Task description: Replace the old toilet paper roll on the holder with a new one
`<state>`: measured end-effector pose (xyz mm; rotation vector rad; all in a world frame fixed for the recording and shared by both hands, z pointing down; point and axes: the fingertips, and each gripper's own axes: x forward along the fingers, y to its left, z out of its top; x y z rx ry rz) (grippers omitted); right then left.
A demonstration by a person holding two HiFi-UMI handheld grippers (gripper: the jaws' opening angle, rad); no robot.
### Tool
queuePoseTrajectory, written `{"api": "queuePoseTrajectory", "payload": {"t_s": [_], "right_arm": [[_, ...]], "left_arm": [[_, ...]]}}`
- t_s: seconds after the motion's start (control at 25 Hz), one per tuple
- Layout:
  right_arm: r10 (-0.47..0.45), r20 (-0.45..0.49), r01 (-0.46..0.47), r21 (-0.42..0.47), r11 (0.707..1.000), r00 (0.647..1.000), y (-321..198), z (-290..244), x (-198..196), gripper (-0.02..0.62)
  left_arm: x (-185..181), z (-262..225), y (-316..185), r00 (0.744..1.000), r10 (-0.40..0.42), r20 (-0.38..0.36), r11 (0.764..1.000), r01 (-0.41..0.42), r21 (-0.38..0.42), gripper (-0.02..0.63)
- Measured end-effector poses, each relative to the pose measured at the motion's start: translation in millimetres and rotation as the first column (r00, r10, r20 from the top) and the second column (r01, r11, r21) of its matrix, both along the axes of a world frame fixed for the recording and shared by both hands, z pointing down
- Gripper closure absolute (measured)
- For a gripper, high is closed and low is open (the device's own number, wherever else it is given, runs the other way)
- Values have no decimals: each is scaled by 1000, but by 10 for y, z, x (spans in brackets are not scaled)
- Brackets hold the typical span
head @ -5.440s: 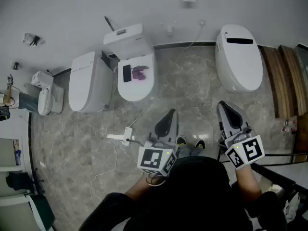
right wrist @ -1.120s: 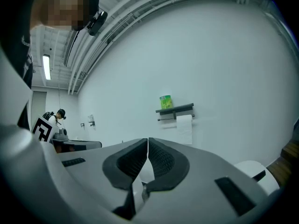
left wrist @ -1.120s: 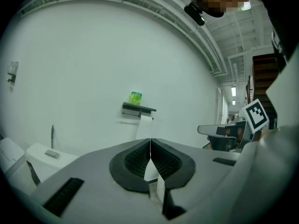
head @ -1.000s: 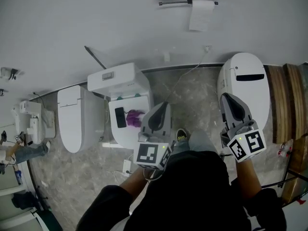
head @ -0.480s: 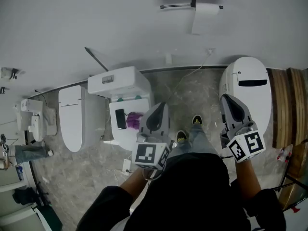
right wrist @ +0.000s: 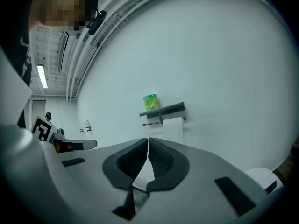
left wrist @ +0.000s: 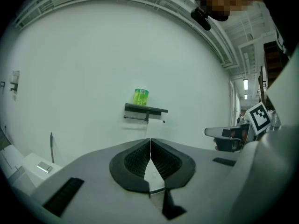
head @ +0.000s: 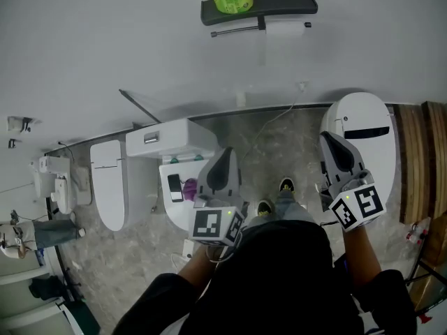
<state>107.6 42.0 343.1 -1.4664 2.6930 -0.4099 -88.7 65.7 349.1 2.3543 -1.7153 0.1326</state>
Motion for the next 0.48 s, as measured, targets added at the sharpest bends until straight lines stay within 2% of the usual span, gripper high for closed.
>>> {"api": "queuePoseTrajectory", "payload": {"t_s": [0.24, 0.48], "right_arm": [[5, 17, -5, -11, 1000, 1000, -363, 110, 296, 575], [-15, 24, 16, -28, 999, 1000, -578, 219, 377, 576]], "left_arm": [[261, 37, -330, 999, 6, 32, 1000, -5, -20, 583], [399, 36, -540, 1000, -6, 31, 1000, 6, -16, 583]]}}
